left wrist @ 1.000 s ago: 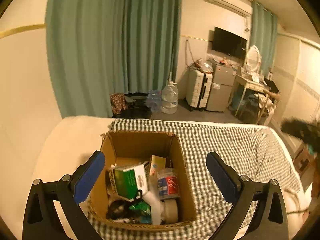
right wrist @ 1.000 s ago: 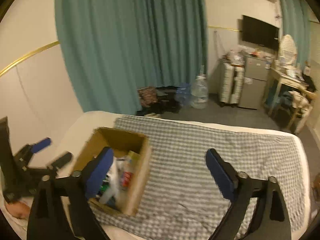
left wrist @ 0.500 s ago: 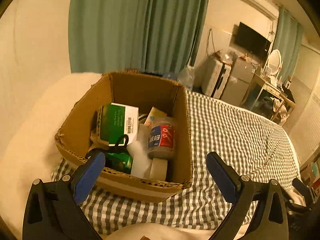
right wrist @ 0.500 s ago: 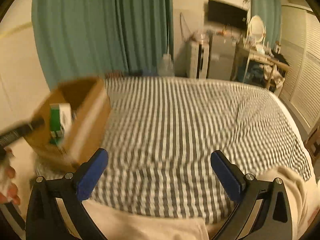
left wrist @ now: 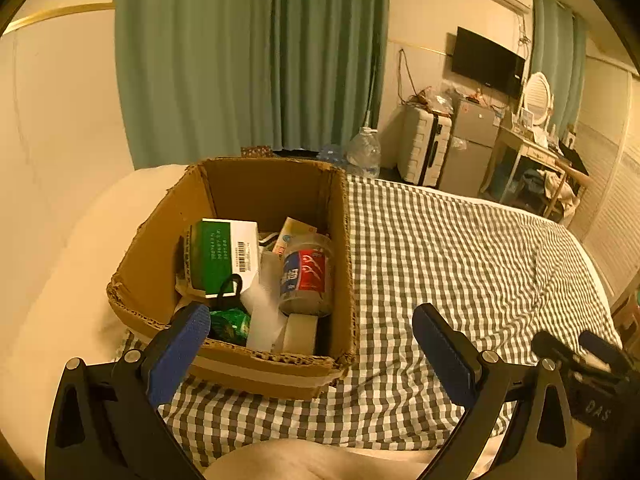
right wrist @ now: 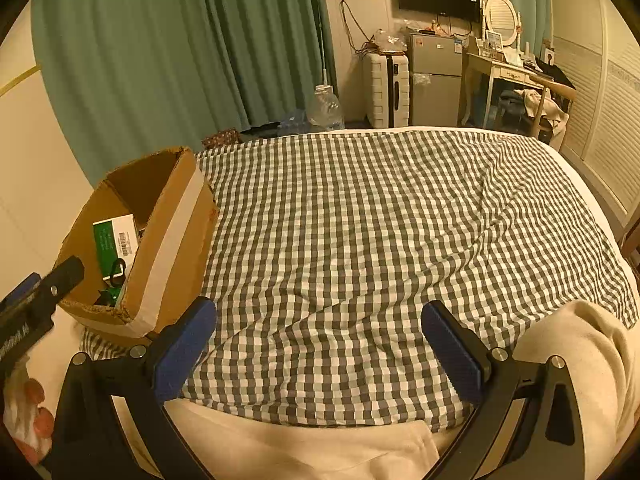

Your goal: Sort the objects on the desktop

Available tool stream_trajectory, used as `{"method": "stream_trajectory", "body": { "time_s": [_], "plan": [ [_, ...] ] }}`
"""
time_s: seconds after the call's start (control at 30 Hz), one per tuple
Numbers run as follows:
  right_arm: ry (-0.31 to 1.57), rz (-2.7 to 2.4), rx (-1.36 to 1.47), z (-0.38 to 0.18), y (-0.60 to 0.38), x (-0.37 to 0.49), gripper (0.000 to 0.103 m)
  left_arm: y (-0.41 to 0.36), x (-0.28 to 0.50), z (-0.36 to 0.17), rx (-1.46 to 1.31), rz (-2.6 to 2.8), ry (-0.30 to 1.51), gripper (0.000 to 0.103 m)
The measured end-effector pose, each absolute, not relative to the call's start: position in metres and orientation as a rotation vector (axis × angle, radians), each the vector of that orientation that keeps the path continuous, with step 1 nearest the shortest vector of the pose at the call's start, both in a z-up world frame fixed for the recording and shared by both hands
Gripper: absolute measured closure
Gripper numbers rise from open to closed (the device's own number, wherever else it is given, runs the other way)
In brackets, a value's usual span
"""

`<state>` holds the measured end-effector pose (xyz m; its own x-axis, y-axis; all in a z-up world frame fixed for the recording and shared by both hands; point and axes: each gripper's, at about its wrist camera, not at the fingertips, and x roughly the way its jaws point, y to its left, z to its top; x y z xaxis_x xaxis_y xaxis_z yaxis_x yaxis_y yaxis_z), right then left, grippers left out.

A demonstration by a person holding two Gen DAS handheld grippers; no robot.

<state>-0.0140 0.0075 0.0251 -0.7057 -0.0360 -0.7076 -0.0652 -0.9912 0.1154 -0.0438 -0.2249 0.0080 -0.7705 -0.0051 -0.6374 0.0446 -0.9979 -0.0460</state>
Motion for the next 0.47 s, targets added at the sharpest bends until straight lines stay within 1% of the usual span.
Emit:
{"method": "stream_trajectory", "body": {
  "time_s": [0.1, 0.3, 0.47],
  "plan": [
    [0.189, 2.891, -1.164, 0.028, 0.005, -0.014, 0.001, -0.225, -0.044, 0.005, 1.051, -2.906, 0.114, 0.000],
    [0.177, 2.897, -1.187, 0.025, 0.001, -0.014, 0.001, -0.221, -0.043, -0.007, 1.097, -2.850, 0.023, 0.000],
    [0.193, 2.890, -1.194, 0.024, 0.003, -0.013, 0.001, -0.222, -0.042, -0.011, 1.145, -2.901, 0.072, 0.000]
  ]
}}
